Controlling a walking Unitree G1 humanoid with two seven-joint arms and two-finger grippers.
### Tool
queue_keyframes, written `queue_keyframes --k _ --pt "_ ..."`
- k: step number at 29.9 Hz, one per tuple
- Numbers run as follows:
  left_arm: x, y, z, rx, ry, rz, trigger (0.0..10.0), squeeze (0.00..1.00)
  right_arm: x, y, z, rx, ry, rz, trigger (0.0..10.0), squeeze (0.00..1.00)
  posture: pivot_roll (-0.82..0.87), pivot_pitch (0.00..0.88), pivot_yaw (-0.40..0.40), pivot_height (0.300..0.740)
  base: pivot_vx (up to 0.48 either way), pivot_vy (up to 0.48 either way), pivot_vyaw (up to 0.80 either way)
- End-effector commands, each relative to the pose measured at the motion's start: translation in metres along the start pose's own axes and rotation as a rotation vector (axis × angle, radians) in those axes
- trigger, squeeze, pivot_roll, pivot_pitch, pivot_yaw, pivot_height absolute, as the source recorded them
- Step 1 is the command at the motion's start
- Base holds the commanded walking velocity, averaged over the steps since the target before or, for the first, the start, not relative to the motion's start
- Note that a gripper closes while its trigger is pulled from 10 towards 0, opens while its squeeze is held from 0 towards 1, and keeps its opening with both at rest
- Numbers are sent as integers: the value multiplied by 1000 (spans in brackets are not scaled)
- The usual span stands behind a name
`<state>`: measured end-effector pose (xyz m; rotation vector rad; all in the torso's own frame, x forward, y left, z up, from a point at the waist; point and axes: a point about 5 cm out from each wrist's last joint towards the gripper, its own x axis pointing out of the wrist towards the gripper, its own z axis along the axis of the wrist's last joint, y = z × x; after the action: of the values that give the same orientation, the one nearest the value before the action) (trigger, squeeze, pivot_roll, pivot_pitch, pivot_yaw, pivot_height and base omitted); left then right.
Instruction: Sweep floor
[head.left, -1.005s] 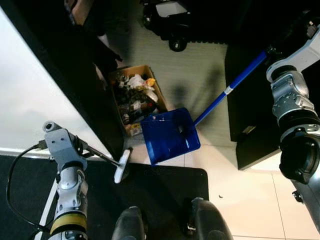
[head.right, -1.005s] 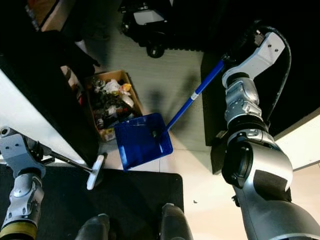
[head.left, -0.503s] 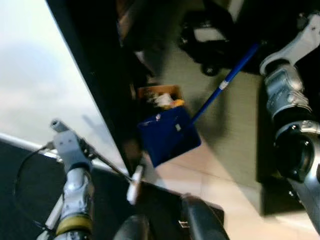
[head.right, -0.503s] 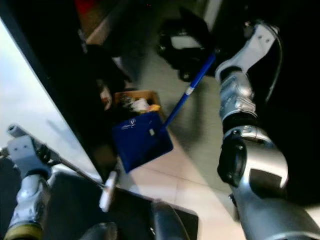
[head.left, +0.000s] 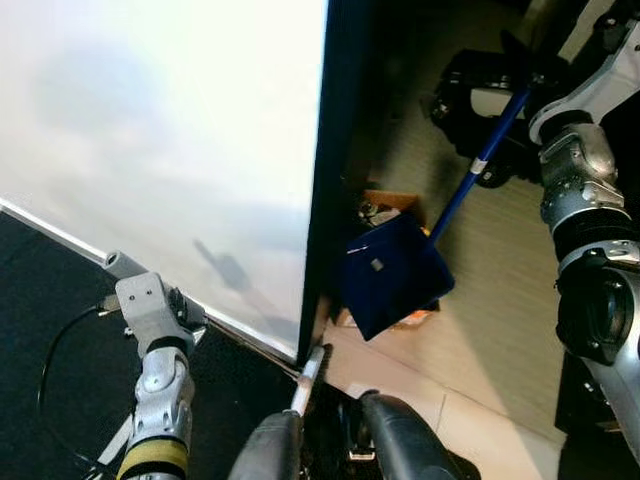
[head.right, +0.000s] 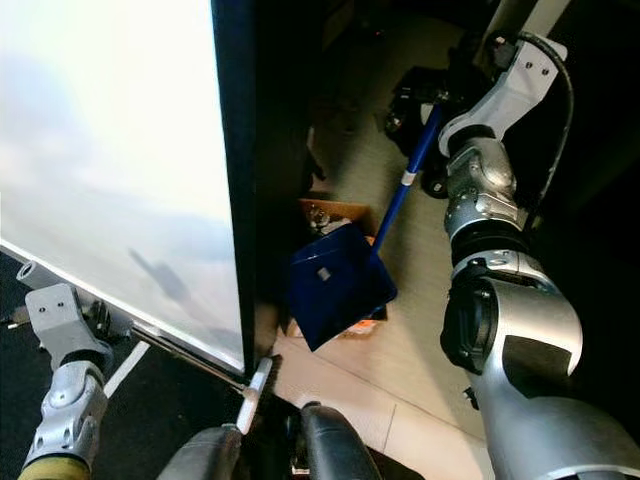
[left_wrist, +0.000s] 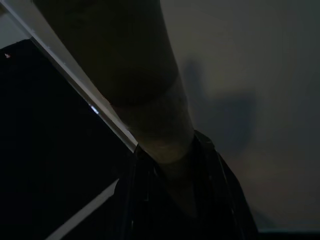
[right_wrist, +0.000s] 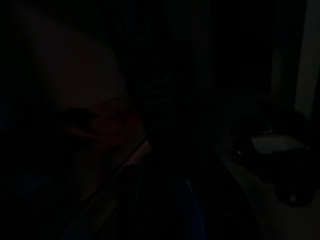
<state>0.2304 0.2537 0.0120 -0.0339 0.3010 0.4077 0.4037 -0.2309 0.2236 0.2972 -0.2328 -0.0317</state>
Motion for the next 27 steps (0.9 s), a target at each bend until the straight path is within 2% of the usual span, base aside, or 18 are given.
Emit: queue_keyframes --k 1,9,15,23,27 --pt "0 7 2 41 -20 35 10000 0 3 -4 15 29 -50 -18 10000 0 61 57 -80 740 480 0 0" --pt "-1 6 2 16 -25 45 10000 0 5 -3 19 27 -61 -11 10000 0 63 59 -85 740 448 0 0" --pt "-2 3 2 -10 -36 34 10000 0 3 -2 12 33 -43 -9 10000 0 73 64 -87 740 0 0 0" --pt "-1 -1 5 23 -53 1 10000 0 2 -4 8 41 -32 -13 10000 0 69 69 -81 740 0 0 0" --pt "-2 -2 5 9 -46 15 10000 0 3 -6 14 38 -42 -14 10000 0 68 74 -82 740 0 -480 0"
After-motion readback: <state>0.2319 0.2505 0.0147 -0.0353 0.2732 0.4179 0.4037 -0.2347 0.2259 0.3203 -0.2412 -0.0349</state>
